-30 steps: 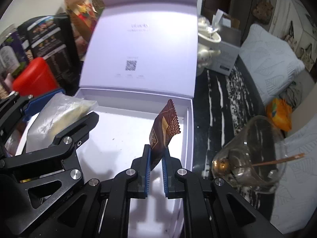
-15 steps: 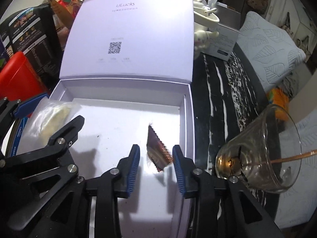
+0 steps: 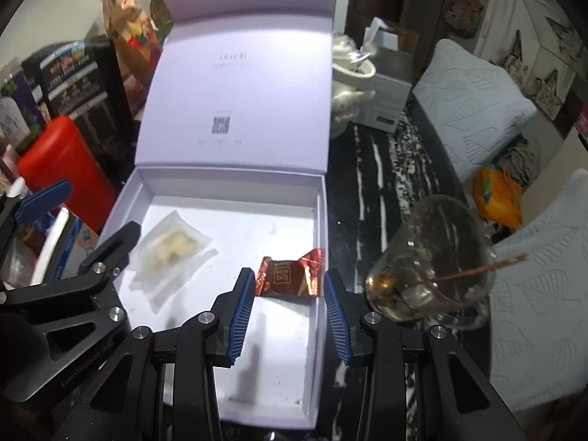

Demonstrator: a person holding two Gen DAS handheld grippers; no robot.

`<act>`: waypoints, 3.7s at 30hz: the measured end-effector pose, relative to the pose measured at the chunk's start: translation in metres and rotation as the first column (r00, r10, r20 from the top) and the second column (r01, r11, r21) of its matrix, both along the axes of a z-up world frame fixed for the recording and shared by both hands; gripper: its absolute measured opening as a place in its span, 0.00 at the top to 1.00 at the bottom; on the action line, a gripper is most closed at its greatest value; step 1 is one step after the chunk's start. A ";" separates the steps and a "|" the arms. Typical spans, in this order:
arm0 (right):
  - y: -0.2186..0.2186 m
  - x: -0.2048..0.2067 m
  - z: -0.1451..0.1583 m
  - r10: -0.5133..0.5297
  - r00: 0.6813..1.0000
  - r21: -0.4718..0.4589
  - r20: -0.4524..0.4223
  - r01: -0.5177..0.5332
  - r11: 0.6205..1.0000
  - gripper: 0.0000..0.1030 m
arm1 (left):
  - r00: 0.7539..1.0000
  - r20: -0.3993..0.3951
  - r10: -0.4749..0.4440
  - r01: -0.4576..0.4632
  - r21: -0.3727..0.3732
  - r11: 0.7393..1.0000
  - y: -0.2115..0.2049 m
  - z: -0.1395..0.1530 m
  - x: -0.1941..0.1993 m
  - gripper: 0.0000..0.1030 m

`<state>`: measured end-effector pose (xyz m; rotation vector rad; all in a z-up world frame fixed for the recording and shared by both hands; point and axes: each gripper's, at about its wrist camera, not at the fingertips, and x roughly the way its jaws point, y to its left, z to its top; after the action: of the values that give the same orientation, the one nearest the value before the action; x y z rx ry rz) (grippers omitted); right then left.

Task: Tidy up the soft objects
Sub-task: 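Open both tools to drop the bag and packet inside the box, then withdraw both open tools from the box back over the snacks, then grasp the red spicy-snack packet with the right tool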

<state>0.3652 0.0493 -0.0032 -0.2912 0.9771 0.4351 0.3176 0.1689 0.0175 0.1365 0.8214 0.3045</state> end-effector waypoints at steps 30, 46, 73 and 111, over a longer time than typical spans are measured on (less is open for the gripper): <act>-0.092 -0.159 0.112 0.001 0.958 0.055 0.288 -0.018 0.998 0.43 | 0.959 0.252 -0.131 0.141 -0.021 0.990 -0.076 0.108 -0.154 0.24; -0.134 -0.235 0.098 -0.012 0.936 0.119 0.351 -0.032 0.992 0.28 | 0.949 0.273 -0.158 0.185 -0.075 0.980 -0.082 0.083 -0.213 0.22; -0.167 -0.299 0.002 0.029 0.966 0.160 0.258 -0.072 0.985 0.28 | 0.944 0.209 -0.256 0.291 -0.158 0.944 -0.122 -0.006 -0.285 0.22; -0.126 -0.287 -0.109 0.290 0.941 0.128 0.174 -0.314 0.941 0.25 | 0.973 0.106 -0.206 0.224 -0.217 0.950 -0.098 -0.097 -0.297 0.22</act>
<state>0.0777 -0.0771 -0.1121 -0.3313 0.7442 0.7562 0.0210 0.0710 -0.0800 -0.0025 0.7468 0.0083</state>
